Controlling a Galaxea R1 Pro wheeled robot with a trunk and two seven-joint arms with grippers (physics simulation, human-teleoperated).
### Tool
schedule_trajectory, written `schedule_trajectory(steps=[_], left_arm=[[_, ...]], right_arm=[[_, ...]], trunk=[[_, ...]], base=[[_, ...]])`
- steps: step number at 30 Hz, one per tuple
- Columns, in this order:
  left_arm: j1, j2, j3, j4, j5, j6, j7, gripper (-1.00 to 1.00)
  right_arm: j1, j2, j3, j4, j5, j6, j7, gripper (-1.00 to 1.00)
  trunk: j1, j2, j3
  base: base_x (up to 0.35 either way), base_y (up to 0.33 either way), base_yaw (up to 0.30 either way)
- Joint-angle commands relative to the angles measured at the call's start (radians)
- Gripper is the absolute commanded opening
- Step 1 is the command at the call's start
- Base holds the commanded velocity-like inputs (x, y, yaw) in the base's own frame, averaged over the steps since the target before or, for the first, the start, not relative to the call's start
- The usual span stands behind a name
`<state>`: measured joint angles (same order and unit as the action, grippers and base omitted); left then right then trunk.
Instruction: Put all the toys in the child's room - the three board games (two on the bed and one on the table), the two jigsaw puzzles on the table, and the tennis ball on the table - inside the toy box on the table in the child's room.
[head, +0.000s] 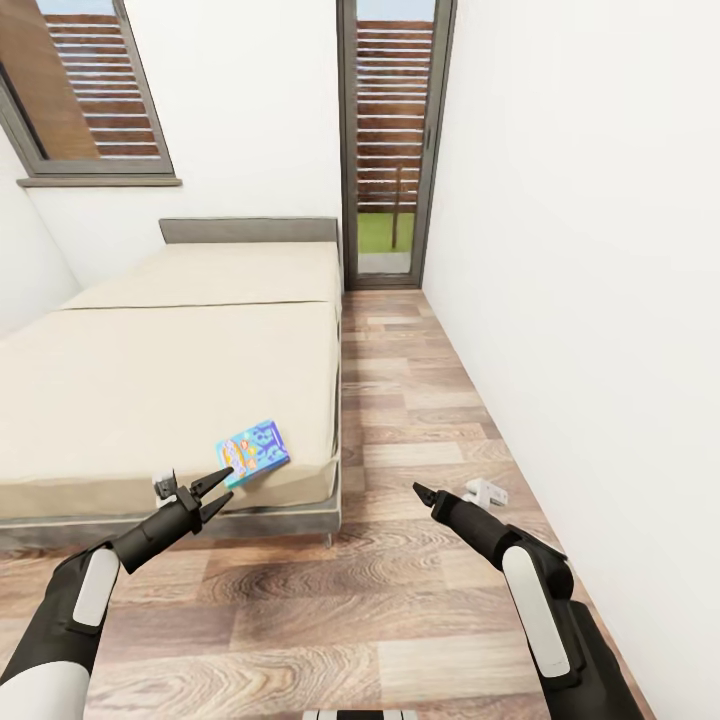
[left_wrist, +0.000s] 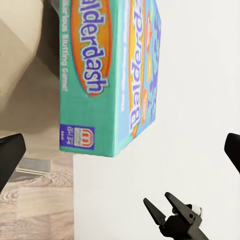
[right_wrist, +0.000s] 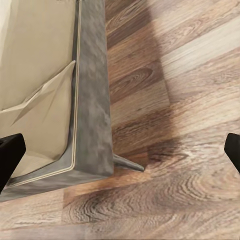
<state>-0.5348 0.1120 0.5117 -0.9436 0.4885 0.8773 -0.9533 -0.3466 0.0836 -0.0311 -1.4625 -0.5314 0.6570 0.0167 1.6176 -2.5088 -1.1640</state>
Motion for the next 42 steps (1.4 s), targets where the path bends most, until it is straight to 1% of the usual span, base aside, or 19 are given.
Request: schedule_trajectory(steps=[1, 10, 42], left_arm=[[-0.001, 0.0, 0.001, 0.001, 0.001, 0.005, -0.002, 1.0], [-0.001, 0.0, 0.001, 0.0, 0.001, 0.005, -0.002, 1.0], [-0.001, 0.0, 0.001, 0.001, 0.0, 0.005, -0.002, 1.0]], right_arm=[[0.0, 0.001, -0.003, -0.001, -0.002, 0.006, 0.002, 1.0], [-0.001, 0.002, -0.001, 0.011, 0.0, 0.006, 0.002, 1.0], [-0.001, 0.002, -0.001, 0.016, 0.001, 0.006, 0.002, 1.0]], trunk=[[0.0, 0.0, -0.001], [0.0, 0.0, -0.001], [0.0, 0.0, -0.001]], base=[[0.112, 0.055, 0.0], [0.095, 0.05, 0.0], [0.003, 0.0, 0.0]])
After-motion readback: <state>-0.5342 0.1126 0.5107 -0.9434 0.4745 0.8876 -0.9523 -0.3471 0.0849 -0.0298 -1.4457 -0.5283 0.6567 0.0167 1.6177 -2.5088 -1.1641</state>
